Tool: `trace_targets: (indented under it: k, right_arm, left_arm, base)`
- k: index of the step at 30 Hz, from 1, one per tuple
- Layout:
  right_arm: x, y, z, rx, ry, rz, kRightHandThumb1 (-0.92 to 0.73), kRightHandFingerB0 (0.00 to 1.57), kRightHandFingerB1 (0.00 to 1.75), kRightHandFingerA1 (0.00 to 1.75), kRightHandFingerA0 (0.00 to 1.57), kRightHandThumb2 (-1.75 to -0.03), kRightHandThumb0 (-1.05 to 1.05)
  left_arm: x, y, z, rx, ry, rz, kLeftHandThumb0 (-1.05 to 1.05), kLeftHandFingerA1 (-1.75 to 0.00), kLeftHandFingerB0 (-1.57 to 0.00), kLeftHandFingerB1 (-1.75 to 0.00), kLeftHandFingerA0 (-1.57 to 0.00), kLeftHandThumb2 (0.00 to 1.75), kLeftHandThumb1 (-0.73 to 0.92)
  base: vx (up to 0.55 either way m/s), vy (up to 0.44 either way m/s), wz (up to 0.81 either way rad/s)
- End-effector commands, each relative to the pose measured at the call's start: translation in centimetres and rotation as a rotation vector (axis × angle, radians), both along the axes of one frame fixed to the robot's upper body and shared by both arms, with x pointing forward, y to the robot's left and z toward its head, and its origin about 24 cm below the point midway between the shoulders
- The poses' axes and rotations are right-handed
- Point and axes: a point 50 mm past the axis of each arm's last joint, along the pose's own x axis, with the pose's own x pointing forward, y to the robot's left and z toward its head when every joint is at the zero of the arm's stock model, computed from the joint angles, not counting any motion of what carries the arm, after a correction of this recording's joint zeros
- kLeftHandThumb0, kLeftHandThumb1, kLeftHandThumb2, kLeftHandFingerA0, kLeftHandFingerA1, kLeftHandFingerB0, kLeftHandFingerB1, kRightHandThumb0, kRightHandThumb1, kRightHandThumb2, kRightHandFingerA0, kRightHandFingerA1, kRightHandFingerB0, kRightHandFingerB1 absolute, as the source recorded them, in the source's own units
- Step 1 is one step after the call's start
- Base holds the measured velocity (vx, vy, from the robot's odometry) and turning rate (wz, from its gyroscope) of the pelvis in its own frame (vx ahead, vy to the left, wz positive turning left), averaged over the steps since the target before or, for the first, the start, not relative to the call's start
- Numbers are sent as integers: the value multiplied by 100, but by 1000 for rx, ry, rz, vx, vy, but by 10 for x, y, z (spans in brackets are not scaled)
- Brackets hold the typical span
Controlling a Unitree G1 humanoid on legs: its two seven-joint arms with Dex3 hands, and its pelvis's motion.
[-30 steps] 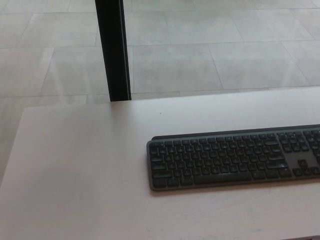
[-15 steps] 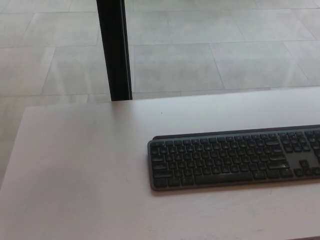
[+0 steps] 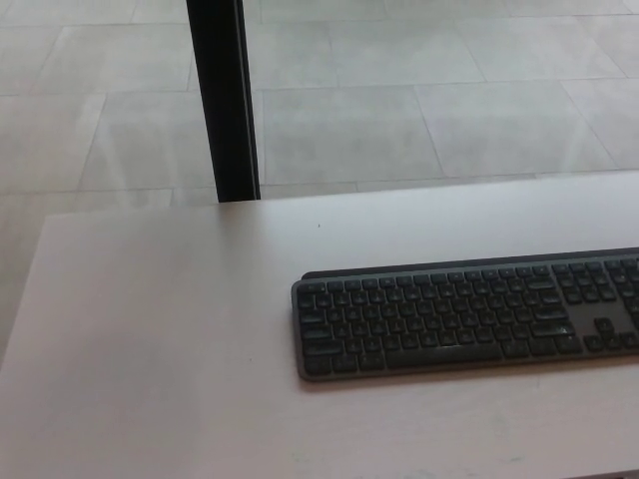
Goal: The robot uses its right fingers to click on the space key of the black keyboard placed on the center of the white desk.
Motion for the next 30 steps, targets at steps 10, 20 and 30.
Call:
trace_targets:
  k: [10,20,30]
  right_arm:
    - [-13,-7,0,-38,12,-84,-64,61,51,89,84,-61,-34]
    - [-21,-13,-3,14,33,-244,-64,62,52,121,86,-59,-28]
    - [-27,-16,-7,30,20,-265,-68,64,63,116,83,-60,-31]
  left_arm:
    - [-9,2,-1,-15,-42,20,-56,-63,-63,-53,-70,62,73]
    - [-11,2,-2,-22,-52,29,-56,-63,-59,-51,-68,62,73]
    - [-13,2,-4,-28,-23,39,-55,-63,-56,-50,-69,62,74]
  base:
    - [0,0,0]
    - [0,0,0]
    - [0,0,0]
